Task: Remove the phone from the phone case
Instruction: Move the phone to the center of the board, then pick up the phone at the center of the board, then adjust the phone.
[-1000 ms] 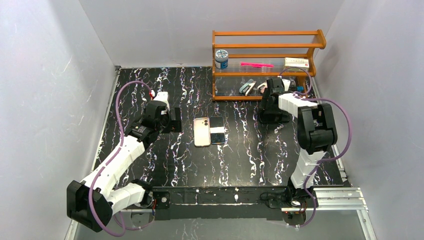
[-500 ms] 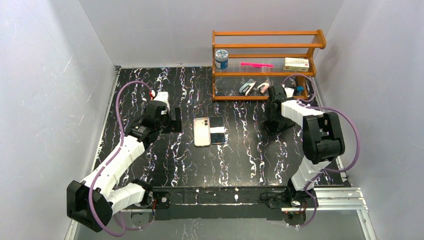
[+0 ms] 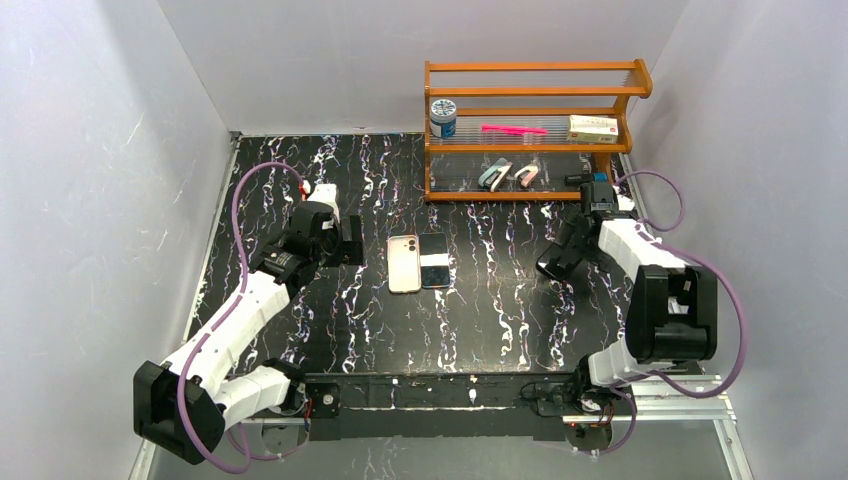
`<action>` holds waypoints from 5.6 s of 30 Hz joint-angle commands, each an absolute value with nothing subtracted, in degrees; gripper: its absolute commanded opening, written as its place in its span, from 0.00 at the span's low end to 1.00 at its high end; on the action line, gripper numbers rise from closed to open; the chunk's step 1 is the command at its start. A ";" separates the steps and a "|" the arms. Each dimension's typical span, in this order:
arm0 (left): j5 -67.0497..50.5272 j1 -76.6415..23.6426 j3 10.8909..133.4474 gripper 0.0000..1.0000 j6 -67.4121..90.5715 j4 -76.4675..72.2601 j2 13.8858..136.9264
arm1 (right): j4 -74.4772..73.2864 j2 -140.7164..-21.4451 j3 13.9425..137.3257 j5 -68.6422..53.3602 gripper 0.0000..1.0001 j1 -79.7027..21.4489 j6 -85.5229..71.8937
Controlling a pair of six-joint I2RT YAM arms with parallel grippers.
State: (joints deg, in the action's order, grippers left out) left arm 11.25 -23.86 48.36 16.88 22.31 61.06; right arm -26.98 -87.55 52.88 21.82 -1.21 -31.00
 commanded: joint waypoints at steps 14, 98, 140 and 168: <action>11.36 -24.17 47.63 0.98 16.35 22.17 60.05 | -29.79 -91.70 61.37 15.60 0.99 -1.14 -34.26; -15.59 -28.92 46.23 0.98 33.27 6.74 68.44 | 13.25 -79.74 38.79 -25.77 0.01 -16.26 -36.50; -9.15 -36.12 44.38 0.69 42.54 -6.01 71.66 | 20.84 -82.40 50.88 -13.67 0.01 -45.77 -42.46; -0.81 -35.95 38.87 0.00 40.36 -14.91 61.30 | 31.88 -81.92 45.26 -17.84 0.70 -47.38 -51.14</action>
